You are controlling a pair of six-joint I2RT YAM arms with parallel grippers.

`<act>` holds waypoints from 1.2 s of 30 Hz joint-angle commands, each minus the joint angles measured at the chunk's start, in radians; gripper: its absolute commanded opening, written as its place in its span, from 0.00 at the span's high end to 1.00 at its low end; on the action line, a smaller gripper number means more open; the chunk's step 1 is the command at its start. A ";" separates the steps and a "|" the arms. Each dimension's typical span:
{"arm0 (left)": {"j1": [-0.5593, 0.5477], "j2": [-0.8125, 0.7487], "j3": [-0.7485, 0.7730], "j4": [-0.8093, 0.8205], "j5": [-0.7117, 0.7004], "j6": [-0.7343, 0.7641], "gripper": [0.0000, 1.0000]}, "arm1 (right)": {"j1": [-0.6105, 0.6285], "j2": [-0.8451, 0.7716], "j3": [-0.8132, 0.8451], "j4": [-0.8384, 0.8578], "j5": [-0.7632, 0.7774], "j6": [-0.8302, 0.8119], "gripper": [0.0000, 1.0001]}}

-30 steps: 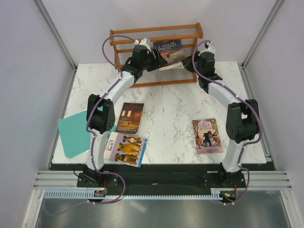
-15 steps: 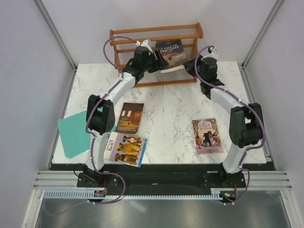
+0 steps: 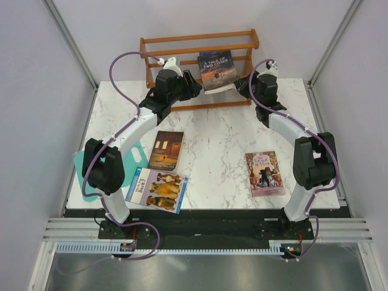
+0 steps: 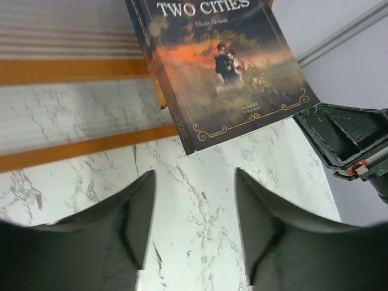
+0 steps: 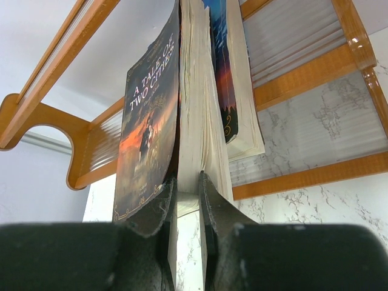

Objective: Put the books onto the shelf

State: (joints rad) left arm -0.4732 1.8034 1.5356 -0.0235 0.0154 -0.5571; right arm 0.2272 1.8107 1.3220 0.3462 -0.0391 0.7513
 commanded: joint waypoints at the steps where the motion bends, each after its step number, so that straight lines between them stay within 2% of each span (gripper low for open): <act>1: -0.004 -0.030 0.000 0.039 0.013 0.075 0.67 | 0.006 -0.040 0.002 0.025 0.008 0.005 0.93; 3: -0.010 -0.007 0.035 -0.007 0.029 0.085 0.93 | 0.006 -0.037 0.003 0.024 0.011 0.006 0.93; 4: -0.015 0.028 0.053 -0.030 0.021 0.086 0.98 | 0.006 -0.036 0.005 0.024 0.010 0.006 0.93; 8: -0.036 0.097 0.150 -0.137 0.044 0.120 0.98 | 0.006 -0.031 0.014 0.010 0.015 0.000 0.93; 23: -0.065 0.158 0.228 -0.187 0.021 0.138 0.98 | 0.004 -0.022 0.016 0.010 0.018 0.005 0.93; 36: -0.068 0.292 0.443 -0.265 -0.011 0.161 0.98 | -0.002 -0.005 0.048 0.002 0.011 0.005 0.93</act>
State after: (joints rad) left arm -0.5362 2.0724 1.9087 -0.2733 0.0273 -0.4458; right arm 0.2272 1.8111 1.3285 0.3355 -0.0284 0.7559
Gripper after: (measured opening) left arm 0.025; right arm 0.204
